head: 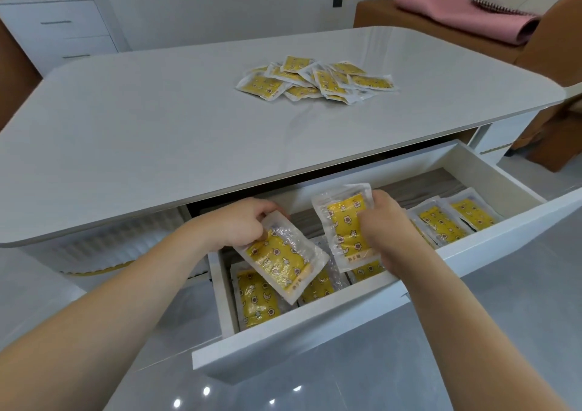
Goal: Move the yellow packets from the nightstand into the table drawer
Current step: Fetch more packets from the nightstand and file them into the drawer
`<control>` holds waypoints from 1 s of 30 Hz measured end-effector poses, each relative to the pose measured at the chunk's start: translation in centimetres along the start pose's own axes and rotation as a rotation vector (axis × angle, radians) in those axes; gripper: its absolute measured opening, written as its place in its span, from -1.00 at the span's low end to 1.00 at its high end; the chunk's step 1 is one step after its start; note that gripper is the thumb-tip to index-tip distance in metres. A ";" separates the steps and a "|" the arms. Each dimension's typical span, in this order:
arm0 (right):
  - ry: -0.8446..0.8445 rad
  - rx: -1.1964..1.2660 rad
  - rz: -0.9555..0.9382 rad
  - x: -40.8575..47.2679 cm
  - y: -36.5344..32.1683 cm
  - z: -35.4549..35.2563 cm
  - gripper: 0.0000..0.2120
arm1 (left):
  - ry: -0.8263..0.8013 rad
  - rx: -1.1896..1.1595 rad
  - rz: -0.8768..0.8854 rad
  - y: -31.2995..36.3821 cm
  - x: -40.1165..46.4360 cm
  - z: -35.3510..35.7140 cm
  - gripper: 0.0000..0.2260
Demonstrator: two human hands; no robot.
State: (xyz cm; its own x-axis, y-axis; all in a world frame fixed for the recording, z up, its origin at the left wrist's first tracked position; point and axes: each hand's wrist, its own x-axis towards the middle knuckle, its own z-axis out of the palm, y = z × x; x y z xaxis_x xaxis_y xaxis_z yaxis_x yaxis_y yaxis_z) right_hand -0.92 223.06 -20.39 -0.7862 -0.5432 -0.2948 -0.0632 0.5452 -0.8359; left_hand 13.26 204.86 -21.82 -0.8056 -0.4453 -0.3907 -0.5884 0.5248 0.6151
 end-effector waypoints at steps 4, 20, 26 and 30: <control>0.020 0.006 0.014 0.3 0.3 0.0 -0.69 | -0.058 -0.292 -0.050 -0.3 -0.6 -0.2 -0.70; 0.108 0.221 0.080 0.3 -0.3 -1.5 -0.75 | -0.066 -0.836 -0.210 2.5 -1.8 -0.7 -0.71; 0.256 0.070 0.050 4.2 -0.9 -7.6 -0.75 | -0.144 -0.759 -0.076 6.6 -0.6 -0.6 -0.72; 0.284 -0.181 -0.013 6.8 -0.3 -13.2 -0.74 | -0.169 -0.637 -0.039 9.5 1.5 1.2 -0.75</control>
State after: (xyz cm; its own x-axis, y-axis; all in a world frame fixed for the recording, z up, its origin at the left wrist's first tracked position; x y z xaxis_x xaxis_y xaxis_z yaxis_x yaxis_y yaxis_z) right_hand -14.35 227.64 -16.04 -0.9228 -0.3650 -0.1231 -0.1620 0.6576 -0.7357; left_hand 6.39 210.10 -17.40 -0.8147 -0.3078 -0.4914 -0.5035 -0.0448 0.8628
